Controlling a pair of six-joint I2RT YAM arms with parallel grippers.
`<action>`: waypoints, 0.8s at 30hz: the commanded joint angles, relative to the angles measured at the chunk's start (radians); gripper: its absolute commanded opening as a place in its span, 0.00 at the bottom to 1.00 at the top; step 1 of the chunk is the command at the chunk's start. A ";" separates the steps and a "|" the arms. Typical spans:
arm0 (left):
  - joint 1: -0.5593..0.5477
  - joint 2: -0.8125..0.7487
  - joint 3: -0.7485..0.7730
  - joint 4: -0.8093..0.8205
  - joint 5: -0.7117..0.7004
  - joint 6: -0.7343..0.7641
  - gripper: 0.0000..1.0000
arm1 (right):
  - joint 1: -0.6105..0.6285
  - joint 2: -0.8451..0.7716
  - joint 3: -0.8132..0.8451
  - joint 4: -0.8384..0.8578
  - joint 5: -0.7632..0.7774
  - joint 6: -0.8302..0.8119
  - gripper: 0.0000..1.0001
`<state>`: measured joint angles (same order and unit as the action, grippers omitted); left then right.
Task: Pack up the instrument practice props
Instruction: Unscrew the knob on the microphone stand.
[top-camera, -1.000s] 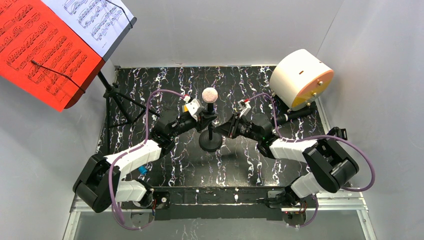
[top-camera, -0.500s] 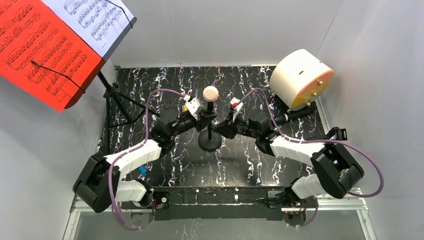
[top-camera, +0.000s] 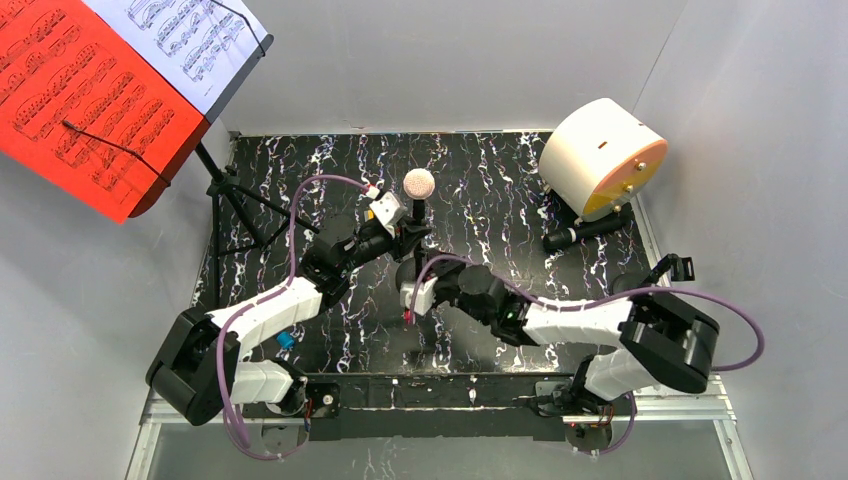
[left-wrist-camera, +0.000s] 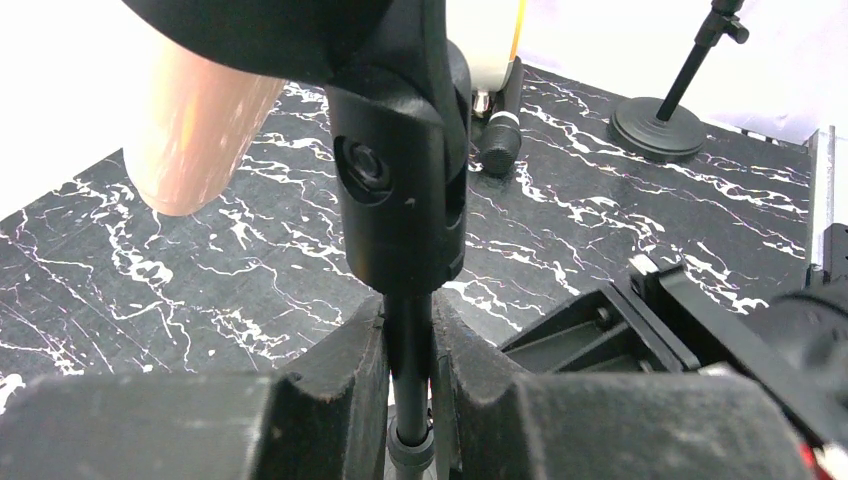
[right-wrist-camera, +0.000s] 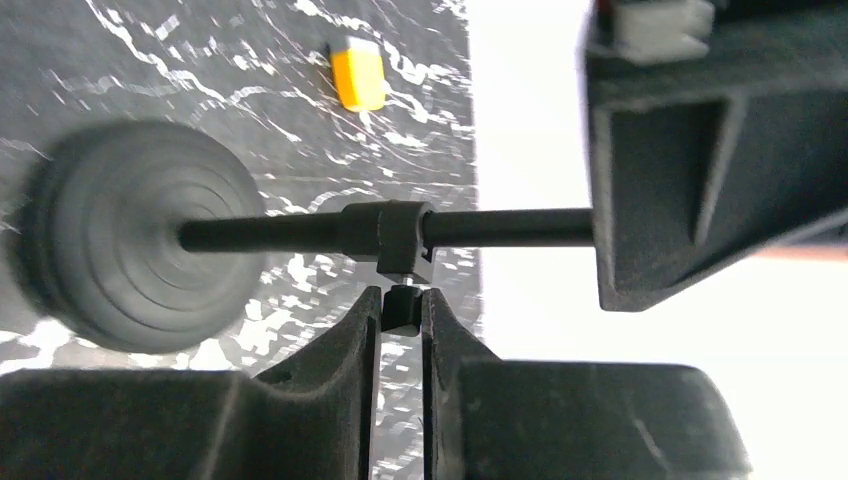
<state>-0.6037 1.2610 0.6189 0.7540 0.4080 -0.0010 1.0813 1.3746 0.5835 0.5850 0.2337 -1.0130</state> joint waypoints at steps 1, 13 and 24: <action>0.005 -0.002 0.040 -0.001 -0.006 0.021 0.00 | 0.100 0.093 -0.108 0.193 0.204 -0.500 0.01; 0.007 -0.006 0.032 -0.002 -0.005 0.054 0.00 | 0.175 0.200 -0.081 0.378 0.315 -0.350 0.13; 0.006 -0.008 0.014 -0.002 0.006 0.126 0.00 | 0.058 -0.022 0.021 -0.079 0.037 0.638 0.57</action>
<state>-0.6041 1.2629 0.6228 0.7471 0.4171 0.0570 1.1969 1.4300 0.5758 0.6750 0.4519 -0.8513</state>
